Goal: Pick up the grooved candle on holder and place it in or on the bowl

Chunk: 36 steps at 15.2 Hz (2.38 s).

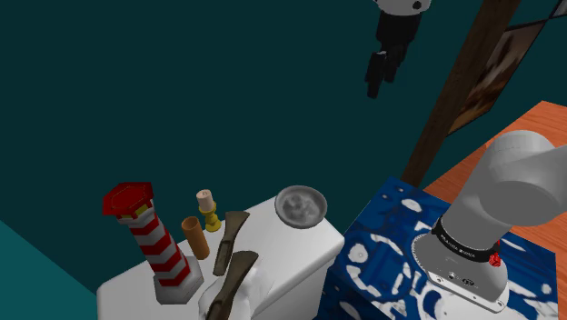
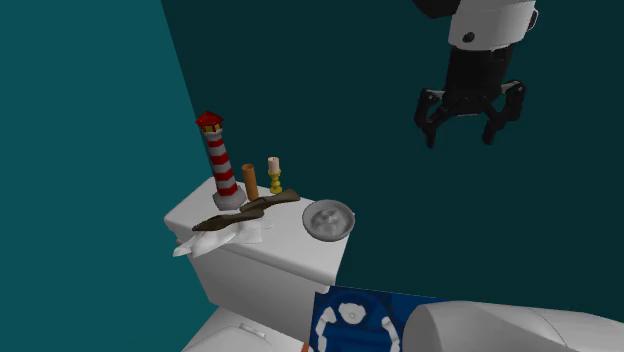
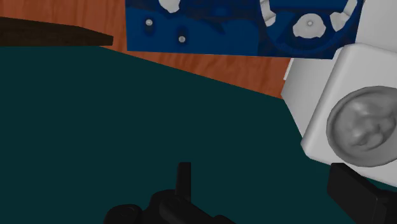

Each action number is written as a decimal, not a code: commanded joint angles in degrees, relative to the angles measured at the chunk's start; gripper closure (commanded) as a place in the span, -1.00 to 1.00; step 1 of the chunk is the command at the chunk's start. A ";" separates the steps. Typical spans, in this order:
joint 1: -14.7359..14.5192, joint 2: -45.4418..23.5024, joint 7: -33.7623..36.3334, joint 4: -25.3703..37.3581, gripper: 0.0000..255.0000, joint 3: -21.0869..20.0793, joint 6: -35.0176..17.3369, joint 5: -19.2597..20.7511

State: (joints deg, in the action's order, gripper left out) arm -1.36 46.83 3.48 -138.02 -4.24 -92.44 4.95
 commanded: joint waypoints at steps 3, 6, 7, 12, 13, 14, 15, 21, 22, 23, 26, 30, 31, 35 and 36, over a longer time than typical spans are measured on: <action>-0.75 -1.24 2.63 -0.98 -1.00 -2.11 -2.39 -1.59; -1.80 -3.71 6.53 -1.91 -1.00 -5.32 -6.12 -3.76; -2.12 -4.69 7.81 -2.07 -1.00 -6.40 -7.40 -4.42; -3.33 -10.70 14.24 -1.76 -1.00 -11.92 -13.88 -6.99; -3.47 -12.11 15.54 -1.47 -1.00 -13.04 -15.17 -7.33; -3.58 -13.58 16.85 -1.11 -1.00 -14.17 -16.46 -7.60; -3.65 -15.11 18.18 -0.67 -1.00 -15.31 -17.72 -7.79; -3.44 -25.54 26.75 3.55 -1.00 -22.14 -24.77 -6.85; -3.31 -27.48 28.33 4.52 -1.00 -23.27 -25.81 -6.28; -3.15 -29.47 29.96 5.56 -1.00 -24.40 -26.79 -5.57; -2.72 -35.82 35.23 9.12 -1.00 -27.63 -29.36 -2.53; -2.91 -45.16 43.11 15.00 -1.00 -31.03 -31.55 3.71; -3.23 -47.63 45.16 16.68 -1.00 -31.60 -31.83 5.57; -6.14 -57.65 52.87 24.26 -1.00 -32.27 -31.87 13.26; -7.23 -60.11 54.54 26.37 -1.00 -32.08 -31.66 15.05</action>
State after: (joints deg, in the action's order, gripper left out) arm -7.63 -10.97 56.17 -113.61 -36.33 -124.28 18.20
